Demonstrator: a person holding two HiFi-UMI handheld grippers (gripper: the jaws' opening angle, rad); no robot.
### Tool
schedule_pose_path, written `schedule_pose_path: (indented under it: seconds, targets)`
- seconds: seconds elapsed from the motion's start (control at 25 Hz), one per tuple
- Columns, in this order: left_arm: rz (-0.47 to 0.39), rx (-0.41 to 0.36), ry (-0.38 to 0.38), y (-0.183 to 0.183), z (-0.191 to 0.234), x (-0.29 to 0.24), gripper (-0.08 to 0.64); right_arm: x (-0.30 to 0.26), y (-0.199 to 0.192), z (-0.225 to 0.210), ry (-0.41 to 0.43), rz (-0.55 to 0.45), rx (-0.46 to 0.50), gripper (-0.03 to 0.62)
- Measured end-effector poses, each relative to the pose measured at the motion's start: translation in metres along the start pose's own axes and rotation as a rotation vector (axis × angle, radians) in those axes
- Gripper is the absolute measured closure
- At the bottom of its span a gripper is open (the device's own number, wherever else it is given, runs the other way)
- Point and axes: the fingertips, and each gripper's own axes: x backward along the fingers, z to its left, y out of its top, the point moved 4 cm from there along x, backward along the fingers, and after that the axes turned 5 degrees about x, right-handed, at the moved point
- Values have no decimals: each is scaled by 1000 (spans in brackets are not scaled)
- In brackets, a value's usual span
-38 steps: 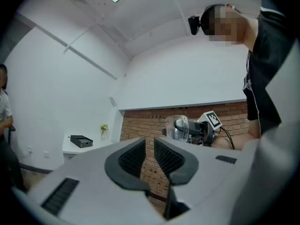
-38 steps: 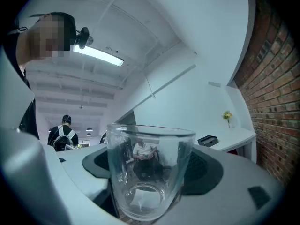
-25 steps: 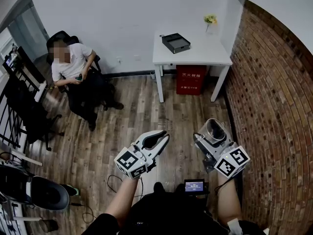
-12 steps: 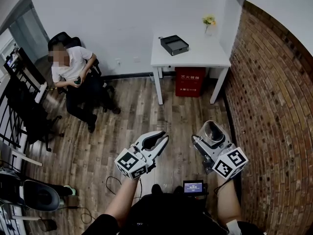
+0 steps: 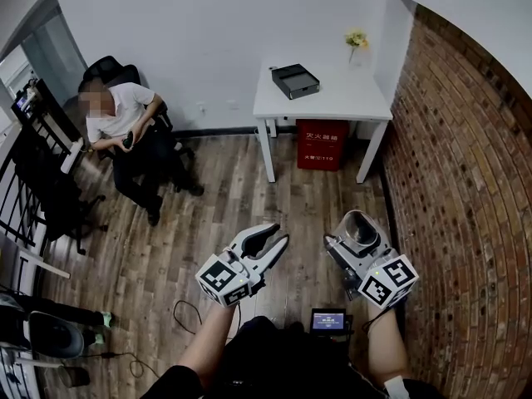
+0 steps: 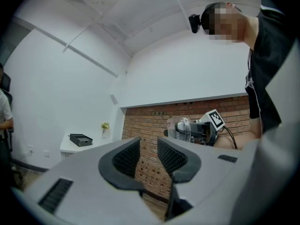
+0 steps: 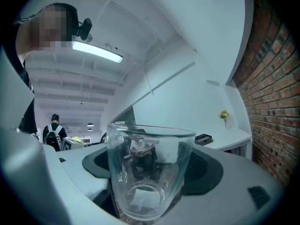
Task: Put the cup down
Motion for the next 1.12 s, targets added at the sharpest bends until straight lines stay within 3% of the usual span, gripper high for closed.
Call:
schedule_pose_path:
  seconds: [0.32, 0.6, 1.12]
  targets:
    - [5, 12, 15, -8, 13, -19, 449, -10, -7, -24, 17, 22, -13, 178]
    - [9, 44, -2, -22, 49, -48, 449, -35, -18, -53, -5, 49, -10, 178]
    - [28, 33, -51, 5, 199, -126, 449, -157, -9, -140, -57, 24, -35, 178]
